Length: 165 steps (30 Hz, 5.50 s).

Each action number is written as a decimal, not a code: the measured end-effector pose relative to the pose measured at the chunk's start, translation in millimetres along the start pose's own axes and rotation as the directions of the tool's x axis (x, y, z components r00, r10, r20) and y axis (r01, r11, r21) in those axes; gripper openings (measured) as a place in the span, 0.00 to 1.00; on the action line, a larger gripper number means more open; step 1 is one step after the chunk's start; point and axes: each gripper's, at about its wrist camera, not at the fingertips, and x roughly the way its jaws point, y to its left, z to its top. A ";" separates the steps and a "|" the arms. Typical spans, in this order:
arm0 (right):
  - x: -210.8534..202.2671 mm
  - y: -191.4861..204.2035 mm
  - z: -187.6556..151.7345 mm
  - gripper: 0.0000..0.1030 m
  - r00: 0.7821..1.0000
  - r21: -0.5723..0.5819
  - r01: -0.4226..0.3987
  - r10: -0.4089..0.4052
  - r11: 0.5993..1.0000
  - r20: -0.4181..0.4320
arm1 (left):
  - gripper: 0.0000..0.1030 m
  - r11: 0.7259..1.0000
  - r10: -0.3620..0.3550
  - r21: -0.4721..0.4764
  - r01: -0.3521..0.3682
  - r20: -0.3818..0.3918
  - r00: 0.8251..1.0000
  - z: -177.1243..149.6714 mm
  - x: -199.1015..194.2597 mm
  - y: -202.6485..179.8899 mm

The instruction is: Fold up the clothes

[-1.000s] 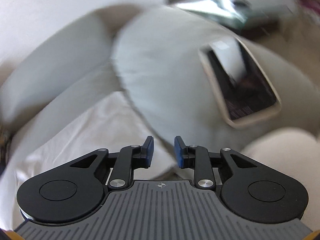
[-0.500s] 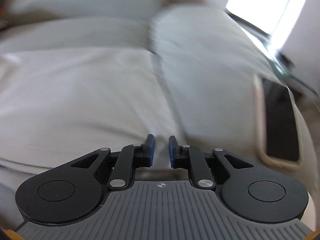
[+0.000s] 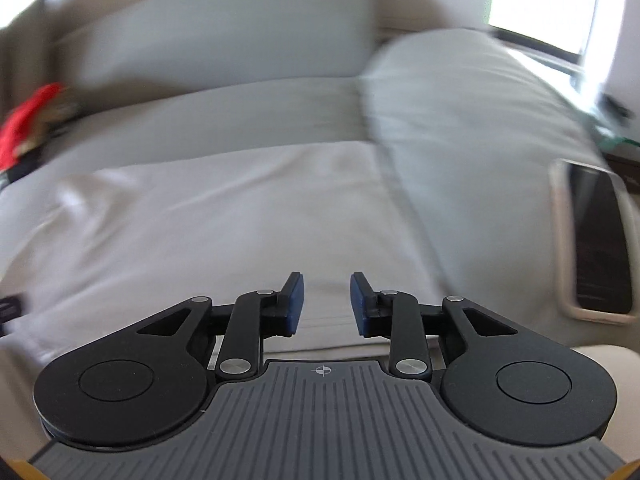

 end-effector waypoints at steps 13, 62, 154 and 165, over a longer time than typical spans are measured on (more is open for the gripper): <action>7.4 66.3 -17.0 0.31 0.981 -0.159 -0.174 0.157 0.972 -0.109 | 0.48 0.997 -0.005 0.076 0.009 -0.046 0.999 -22.6 9.5 -17.3; -15.7 40.6 -13.6 0.50 0.976 -0.002 -0.205 0.204 0.979 -0.082 | 0.09 0.849 -0.206 -0.516 0.114 -0.125 0.971 15.2 56.7 118.7; 69.7 24.8 34.0 0.54 0.873 0.301 -0.430 0.476 0.851 -0.100 | 0.52 0.794 -0.514 -0.371 0.482 0.014 0.858 147.2 128.7 127.1; 48.3 -81.1 45.3 0.41 0.945 0.358 -0.290 0.324 0.888 -0.037 | 0.54 0.899 -0.426 -0.025 0.436 -0.277 0.862 103.1 22.7 -31.5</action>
